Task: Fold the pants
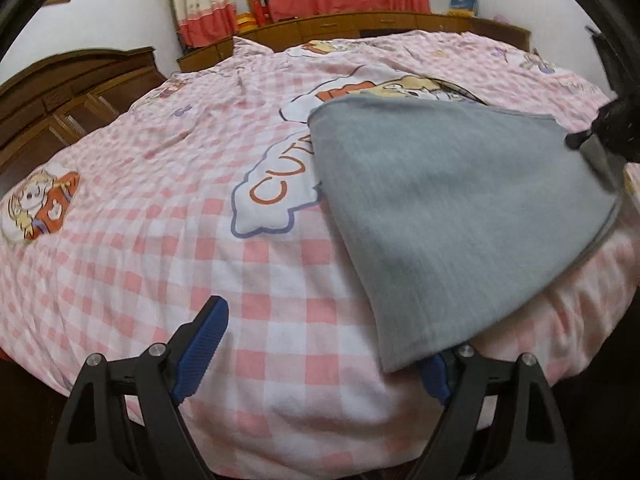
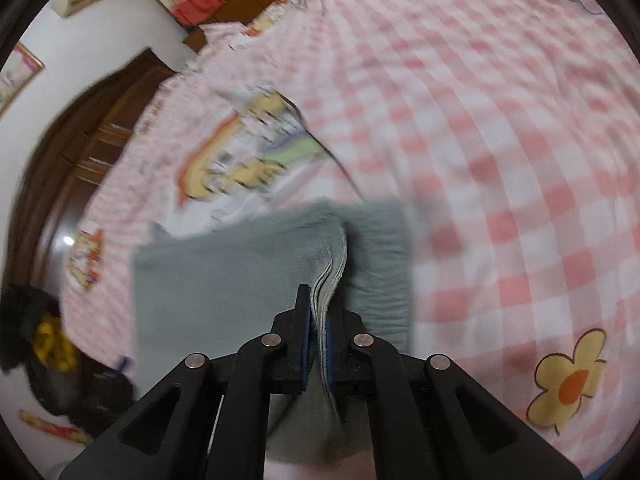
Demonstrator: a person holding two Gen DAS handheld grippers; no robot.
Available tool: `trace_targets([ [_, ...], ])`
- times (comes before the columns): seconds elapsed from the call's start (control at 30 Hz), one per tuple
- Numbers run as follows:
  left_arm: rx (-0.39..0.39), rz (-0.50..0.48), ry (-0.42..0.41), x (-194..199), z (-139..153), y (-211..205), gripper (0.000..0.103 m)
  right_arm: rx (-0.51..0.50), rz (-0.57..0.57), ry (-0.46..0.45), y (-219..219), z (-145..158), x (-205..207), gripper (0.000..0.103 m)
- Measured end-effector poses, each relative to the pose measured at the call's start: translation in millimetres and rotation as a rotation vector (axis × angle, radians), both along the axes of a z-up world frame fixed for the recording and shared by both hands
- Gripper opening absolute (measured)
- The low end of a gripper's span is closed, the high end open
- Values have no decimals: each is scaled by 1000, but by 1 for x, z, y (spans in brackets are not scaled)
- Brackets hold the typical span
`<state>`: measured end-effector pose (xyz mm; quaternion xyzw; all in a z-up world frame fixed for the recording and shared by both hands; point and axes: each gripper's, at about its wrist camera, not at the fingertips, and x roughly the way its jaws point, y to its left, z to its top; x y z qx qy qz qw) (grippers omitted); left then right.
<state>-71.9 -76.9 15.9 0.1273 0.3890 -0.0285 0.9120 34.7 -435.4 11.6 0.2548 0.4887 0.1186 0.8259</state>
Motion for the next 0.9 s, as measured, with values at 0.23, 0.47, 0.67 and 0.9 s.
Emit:
trace_targets([
  [0.23, 66, -48, -15, -18, 12, 1, 88, -37, 14, -103, 0, -8, -11, 6],
  [0.47, 134, -67, -21, -37, 20, 11, 89, -77, -41, -120, -2, 5, -30, 9],
  [0.67, 69, -10, 6, -40, 25, 35, 89, -133, -108, -149, -11, 33, -54, 20],
  [0.9, -137, 20, 13, -9, 44, 55, 89, -20, -144, -151, -21, 33, -45, 47],
])
